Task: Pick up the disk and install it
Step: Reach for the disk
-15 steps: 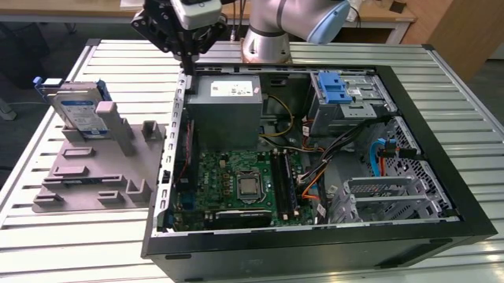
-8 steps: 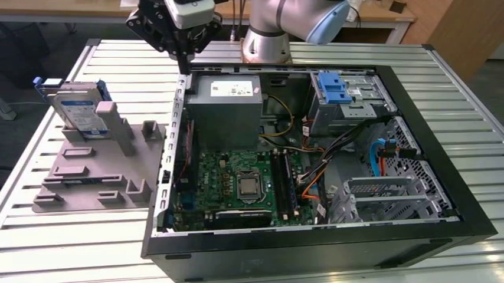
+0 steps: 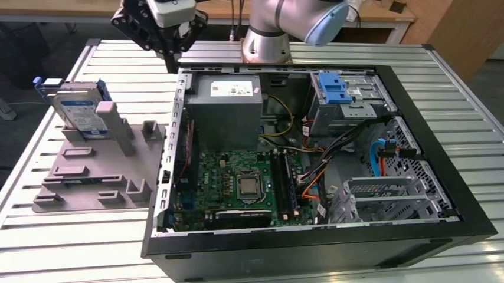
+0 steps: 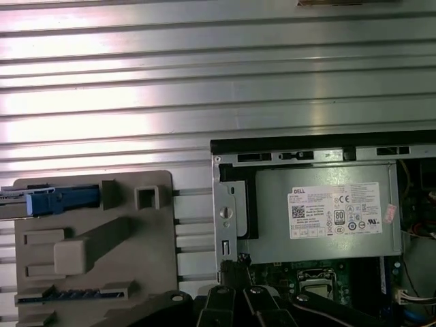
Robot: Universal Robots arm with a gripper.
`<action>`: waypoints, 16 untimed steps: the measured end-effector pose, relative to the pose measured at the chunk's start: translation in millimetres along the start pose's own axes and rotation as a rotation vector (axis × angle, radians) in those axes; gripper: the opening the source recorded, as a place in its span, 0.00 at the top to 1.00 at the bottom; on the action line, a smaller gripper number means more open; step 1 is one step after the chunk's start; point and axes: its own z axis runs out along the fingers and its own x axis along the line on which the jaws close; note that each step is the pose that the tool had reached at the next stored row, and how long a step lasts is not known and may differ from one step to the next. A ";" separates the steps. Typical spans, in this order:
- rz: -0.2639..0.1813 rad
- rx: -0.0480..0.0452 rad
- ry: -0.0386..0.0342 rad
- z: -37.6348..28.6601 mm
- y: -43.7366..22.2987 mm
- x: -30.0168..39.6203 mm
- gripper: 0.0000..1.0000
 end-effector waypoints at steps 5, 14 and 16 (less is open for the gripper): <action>0.001 0.0002 0.0023 0.0 0.7 13.3 0.89; 0.001 0.0002 0.0042 0.0 0.5 21.0 0.89; 0.001 0.0002 0.0042 0.0 0.5 21.0 0.89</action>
